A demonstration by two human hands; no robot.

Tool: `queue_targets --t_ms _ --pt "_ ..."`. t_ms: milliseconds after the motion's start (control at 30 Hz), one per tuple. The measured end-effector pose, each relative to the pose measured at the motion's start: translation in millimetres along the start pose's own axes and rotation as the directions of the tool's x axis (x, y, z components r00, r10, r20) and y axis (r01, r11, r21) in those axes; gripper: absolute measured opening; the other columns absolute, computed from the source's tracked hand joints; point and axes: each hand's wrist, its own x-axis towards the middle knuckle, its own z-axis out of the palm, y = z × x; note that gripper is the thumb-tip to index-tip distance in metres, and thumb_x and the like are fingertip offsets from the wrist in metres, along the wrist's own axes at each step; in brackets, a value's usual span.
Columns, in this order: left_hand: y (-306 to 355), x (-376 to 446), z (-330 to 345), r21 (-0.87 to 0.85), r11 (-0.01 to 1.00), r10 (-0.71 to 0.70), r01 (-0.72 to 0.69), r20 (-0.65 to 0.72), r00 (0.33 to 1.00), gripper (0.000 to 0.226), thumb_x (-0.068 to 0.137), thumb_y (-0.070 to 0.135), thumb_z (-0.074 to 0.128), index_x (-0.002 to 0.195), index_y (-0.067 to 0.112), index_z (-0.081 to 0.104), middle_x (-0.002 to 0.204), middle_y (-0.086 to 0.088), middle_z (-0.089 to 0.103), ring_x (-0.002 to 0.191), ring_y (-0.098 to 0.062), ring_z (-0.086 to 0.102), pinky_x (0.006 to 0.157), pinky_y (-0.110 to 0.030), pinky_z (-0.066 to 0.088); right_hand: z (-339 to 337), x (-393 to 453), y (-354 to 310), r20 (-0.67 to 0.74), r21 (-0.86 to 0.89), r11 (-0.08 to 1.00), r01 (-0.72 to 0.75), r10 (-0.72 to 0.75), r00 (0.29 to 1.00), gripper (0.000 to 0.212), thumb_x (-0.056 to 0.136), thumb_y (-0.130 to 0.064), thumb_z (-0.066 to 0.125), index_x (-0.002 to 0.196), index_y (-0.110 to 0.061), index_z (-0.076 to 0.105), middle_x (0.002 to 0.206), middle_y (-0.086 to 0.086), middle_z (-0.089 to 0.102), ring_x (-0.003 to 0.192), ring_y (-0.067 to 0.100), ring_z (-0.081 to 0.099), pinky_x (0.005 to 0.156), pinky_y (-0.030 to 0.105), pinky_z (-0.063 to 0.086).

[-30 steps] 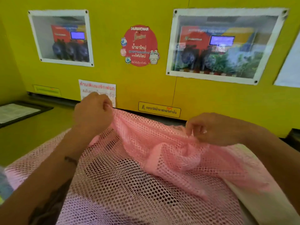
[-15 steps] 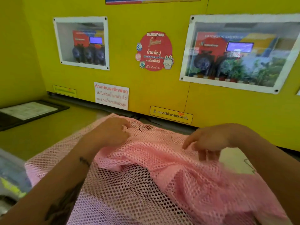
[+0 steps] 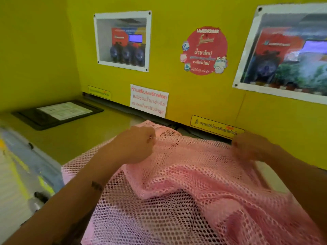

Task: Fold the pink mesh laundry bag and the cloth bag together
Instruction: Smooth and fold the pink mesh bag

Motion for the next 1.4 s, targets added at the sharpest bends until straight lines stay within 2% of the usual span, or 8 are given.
queue_targets --t_ms 300,500,600,733,867,1033,1267,1400 --pt "-30 -40 -55 -0.256 0.966 -0.012 0.015 0.015 1.0 0.028 0.103 0.029 0.039 0.078 0.03 0.052 0.072 0.009 0.057 0.071 -0.013 0.055 0.059 -0.029 0.038 -102 58 -80 -0.404 0.323 0.945 0.049 0.091 0.91 0.012 0.085 -0.018 0.059 0.087 -0.008 0.067 0.087 0.01 0.064 0.076 0.028 0.057 0.066 0.034 0.049" --pt "-77 -72 -70 -0.502 0.837 -0.119 0.217 0.221 0.968 0.026 0.102 0.027 0.044 0.118 0.035 0.063 0.111 0.009 0.072 0.1 -0.009 0.068 0.092 -0.036 0.054 -148 111 -192 -0.282 0.76 0.62 0.194 0.046 0.958 0.019 0.079 -0.008 0.067 0.092 0.005 0.071 0.093 0.016 0.073 0.084 0.032 0.07 0.072 0.038 0.06" --pt "-103 -79 -61 -0.377 0.88 -0.226 0.29 0.205 0.952 0.018 0.099 0.032 0.045 0.108 0.027 0.061 0.104 0.001 0.068 0.096 -0.014 0.066 0.087 -0.036 0.054 -144 119 -238 -0.335 0.712 0.645 0.279 -0.038 0.942 0.023 0.088 -0.012 0.058 0.1 0.003 0.07 0.102 0.019 0.07 0.096 0.035 0.068 0.069 0.033 0.053" --pt "-134 -81 -31 -0.097 0.853 -0.501 0.513 0.125 0.857 0.027 0.095 0.029 0.051 0.121 0.022 0.048 0.115 -0.007 0.059 0.096 -0.022 0.062 0.076 -0.033 0.05 -102 117 -268 -0.019 0.472 0.837 0.277 -0.304 0.952 0.025 0.082 -0.017 0.055 0.102 -0.005 0.065 0.108 0.014 0.067 0.092 0.029 0.065 0.074 0.037 0.056" --pt "-114 -78 -10 -0.044 0.965 -0.26 0.257 -0.233 0.937 0.041 0.094 0.034 0.053 0.133 0.028 0.045 0.132 0.001 0.047 0.122 -0.021 0.047 0.1 -0.039 0.043 -86 117 -265 -0.129 0.48 0.829 0.286 -0.256 0.958 0.038 0.085 -0.011 0.055 0.123 -0.014 0.06 0.124 0.011 0.06 0.106 0.028 0.057 0.093 0.039 0.051" --pt "-87 -56 9 0.078 0.989 -0.131 0.124 0.09 0.987 0.04 0.093 0.044 0.044 0.131 0.033 0.049 0.132 0.003 0.051 0.116 -0.019 0.049 0.101 -0.044 0.044 -99 98 -223 -0.052 0.46 0.808 0.368 -0.389 0.92 0.038 0.088 -0.019 0.06 0.126 -0.024 0.063 0.136 0.001 0.053 0.112 0.02 0.053 0.079 0.028 0.043" --pt "-38 -47 1 -0.129 0.986 0.093 -0.111 -0.139 0.986 0.026 0.094 0.03 0.056 0.119 0.031 0.06 0.118 0.006 0.063 0.106 -0.01 0.057 0.094 -0.038 0.05 -104 14 -117 0.125 0.39 0.862 0.324 -0.398 0.909 0.042 0.093 -0.034 0.061 0.134 -0.031 0.053 0.107 -0.003 0.064 0.078 0.012 0.06 0.064 0.027 0.046" --pt "29 -58 9 -0.339 0.892 0.283 -0.298 -0.093 0.954 0.007 0.09 0.025 0.064 0.088 0.031 0.066 0.085 0.012 0.068 0.082 -0.002 0.062 0.076 -0.029 0.054 -88 -49 -55 0.28 0.404 0.876 0.262 -0.391 0.877 0.04 0.094 -0.031 0.061 0.133 -0.032 0.053 0.113 -0.003 0.066 0.098 0.013 0.066 0.084 0.036 0.057"
